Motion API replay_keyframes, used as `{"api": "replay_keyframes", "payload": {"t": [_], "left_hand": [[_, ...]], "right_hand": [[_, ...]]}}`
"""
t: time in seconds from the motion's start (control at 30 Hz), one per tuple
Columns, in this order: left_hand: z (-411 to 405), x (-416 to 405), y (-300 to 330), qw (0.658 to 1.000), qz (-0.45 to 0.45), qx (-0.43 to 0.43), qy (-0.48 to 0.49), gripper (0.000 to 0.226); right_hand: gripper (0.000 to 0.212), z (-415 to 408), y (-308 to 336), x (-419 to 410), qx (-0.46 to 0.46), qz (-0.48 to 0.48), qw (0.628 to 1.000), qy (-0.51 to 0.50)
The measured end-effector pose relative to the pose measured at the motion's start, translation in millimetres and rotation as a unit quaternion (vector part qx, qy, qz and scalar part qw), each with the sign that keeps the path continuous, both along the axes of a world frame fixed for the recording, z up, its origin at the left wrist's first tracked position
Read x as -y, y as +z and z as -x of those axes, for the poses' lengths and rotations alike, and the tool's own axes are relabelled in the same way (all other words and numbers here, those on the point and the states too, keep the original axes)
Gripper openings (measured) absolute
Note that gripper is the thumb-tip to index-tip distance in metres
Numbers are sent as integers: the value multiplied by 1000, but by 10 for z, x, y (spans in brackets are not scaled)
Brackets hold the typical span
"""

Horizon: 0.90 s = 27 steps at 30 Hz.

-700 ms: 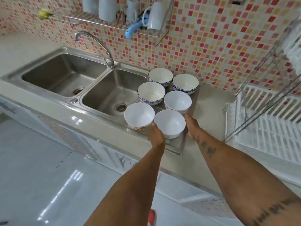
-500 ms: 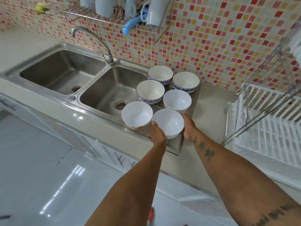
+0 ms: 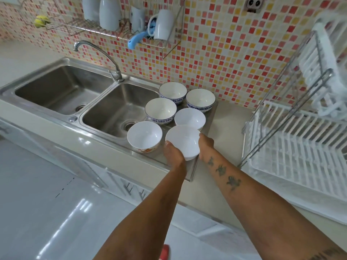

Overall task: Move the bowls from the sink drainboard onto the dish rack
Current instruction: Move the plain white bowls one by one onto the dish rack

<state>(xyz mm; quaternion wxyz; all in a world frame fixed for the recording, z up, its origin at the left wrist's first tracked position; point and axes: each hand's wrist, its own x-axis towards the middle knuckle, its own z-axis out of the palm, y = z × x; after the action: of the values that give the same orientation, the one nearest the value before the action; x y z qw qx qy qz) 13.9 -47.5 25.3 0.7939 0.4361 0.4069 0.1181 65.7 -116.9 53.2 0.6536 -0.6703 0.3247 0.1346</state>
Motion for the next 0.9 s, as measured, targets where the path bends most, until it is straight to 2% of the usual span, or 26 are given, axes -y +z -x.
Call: {"api": "replay_keyframes", "payload": {"t": [0.17,0.27,0.43,0.53,0.67,0.73,0.8,0.9], "left_hand": [[-226,10,794,996,62,45,36,49],[-388,-10,1475,983,118,131,50,53],[-371,150,2580,961,107,252,26,40],[-231,497,3057,933,130,335,-21,40],[-75,1095,3454,901,155,388,-113,35],[-51,1412,3573,894,152,390,-161,40],[-62,1746,3642,882,172,379,-220,43],[-64,2185,3687,836,214,312,-399,48]], "right_hand": [[42,-47,933,-30,145,44,988,-3],[38,-54,1620,4,256,47,965,1],[31,64,2710,260,397,29,917,12],[27,162,3170,580,458,25,888,-5],[22,301,3554,1189,494,26,866,-67],[28,377,3657,1562,502,28,859,-100],[25,472,3712,1968,506,29,851,-135],[23,656,3718,2580,499,63,844,-189]]}}
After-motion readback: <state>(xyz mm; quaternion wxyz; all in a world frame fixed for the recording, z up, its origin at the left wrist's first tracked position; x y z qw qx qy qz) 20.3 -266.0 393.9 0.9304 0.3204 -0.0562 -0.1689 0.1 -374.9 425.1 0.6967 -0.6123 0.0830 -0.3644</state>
